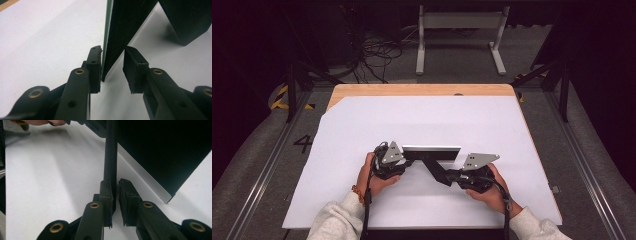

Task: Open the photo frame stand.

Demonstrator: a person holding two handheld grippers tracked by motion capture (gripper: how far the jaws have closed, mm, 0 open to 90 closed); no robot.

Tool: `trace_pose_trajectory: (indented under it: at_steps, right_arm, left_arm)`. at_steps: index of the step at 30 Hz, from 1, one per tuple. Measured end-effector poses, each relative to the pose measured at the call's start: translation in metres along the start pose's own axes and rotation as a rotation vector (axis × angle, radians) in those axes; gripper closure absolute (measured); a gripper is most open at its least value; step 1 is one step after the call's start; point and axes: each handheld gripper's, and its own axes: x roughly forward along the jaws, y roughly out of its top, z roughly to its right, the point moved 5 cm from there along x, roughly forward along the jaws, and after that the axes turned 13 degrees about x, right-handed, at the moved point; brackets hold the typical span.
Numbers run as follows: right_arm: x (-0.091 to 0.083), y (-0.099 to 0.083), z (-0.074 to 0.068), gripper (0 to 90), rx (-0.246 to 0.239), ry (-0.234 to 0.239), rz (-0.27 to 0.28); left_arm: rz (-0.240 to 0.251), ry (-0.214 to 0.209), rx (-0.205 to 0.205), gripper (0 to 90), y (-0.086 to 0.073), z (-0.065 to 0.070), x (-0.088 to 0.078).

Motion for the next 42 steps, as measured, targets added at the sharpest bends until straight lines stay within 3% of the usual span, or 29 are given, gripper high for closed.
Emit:
trace_pose_trajectory:
  at_steps: [15,24,34,42]
  right_arm:
    - [-0.021,0.009,0.0,78.9,-0.024,-0.027,0.049]
    - [-0.029,0.01,0.009,77.1,-0.042,-0.097,0.062]
    - [-0.035,0.013,0.019,72.6,-0.025,-0.151,0.09]
    - [-0.032,0.016,0.022,71.1,-0.002,-0.166,0.119]
  left_arm:
    - [0.008,0.004,0.012,73.9,0.0,-0.001,-0.012]
    - [0.02,0.004,0.014,73.3,0.002,-0.002,-0.018]
    - [0.048,-0.001,0.019,73.9,0.005,-0.001,-0.027]
    - [0.077,0.01,0.021,73.2,0.01,-0.003,-0.032]
